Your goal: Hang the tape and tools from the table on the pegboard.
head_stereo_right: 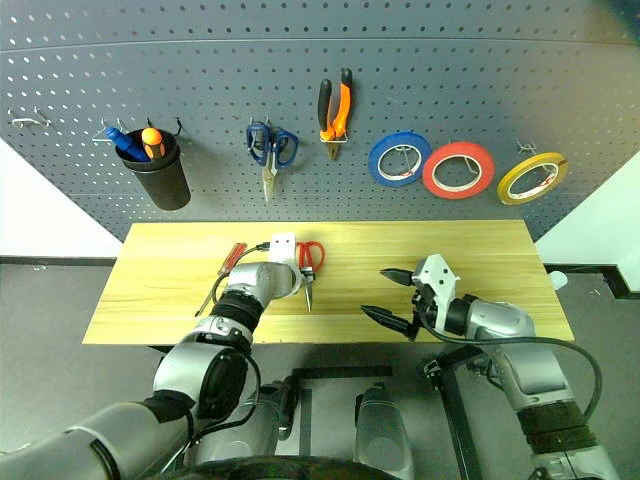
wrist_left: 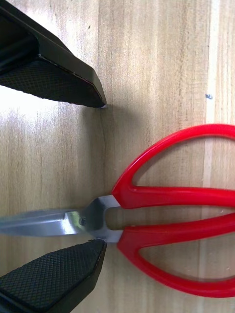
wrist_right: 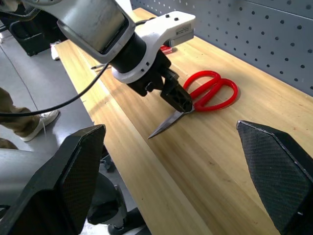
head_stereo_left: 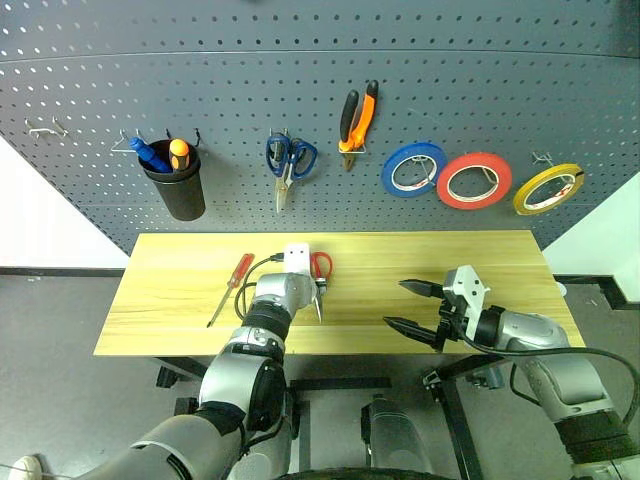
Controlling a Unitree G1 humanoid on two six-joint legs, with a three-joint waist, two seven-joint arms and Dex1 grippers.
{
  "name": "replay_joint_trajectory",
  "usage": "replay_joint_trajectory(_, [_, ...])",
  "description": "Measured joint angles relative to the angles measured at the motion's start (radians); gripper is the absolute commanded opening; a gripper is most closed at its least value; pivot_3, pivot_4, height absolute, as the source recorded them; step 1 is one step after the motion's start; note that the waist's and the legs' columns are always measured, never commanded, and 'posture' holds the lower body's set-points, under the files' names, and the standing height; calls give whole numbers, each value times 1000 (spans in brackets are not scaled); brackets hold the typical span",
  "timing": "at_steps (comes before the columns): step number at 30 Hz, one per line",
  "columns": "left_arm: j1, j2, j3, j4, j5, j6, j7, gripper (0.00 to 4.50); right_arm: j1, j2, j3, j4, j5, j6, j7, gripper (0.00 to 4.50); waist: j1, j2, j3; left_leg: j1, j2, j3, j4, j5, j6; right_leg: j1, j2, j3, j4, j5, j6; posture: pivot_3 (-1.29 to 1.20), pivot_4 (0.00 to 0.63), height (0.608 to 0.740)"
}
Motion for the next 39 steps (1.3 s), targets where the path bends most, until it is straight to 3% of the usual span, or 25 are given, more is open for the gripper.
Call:
replay_joint_trajectory(1, [-4, 0, 6, 8, -7, -3, 4, 3929, 0, 7, -3, 1, -3, -3, -2, 4500, 0, 0, 0, 1, 0, 0, 0, 0, 0, 1, 0, 0, 0, 0, 0, -131, 127, 725])
replay_joint_trajectory(13, [-26, -1, 30, 57, -52, -17, 15, 32, -21, 38, -11, 30, -33, -29, -5, 4500, -5, 1, -1, 9, 0, 0, 0, -1, 0, 9, 0, 0, -2, 0, 0, -126, 117, 725])
replay_joint_trajectory(30, [-52, -1, 35, 78, -73, 3, 46, 32, -45, 56, -11, 30, -48, -40, -10, 4500, -25, 1, -1, 9, 0, 0, 0, -1, 0, 9, 0, 0, -2, 0, 1, -115, 142, 725])
replay_joint_trajectory(33, [-51, -2, 54, 33, -96, 28, 71, 588, -44, 56, -11, 30, -49, -40, -11, 4500, -25, 0, 0, 8, 0, 0, 0, -1, 0, 9, 0, 0, -1, 0, 1, -111, 153, 725])
replay_joint_trajectory(39, [-52, -4, 39, -84, -116, 138, 114, 2566, -42, 56, -13, 29, -49, -39, -13, 4500, -24, -2, 1, 8, 0, 0, 0, -1, 1, 9, 0, 0, -1, 0, 1, -120, 164, 725])
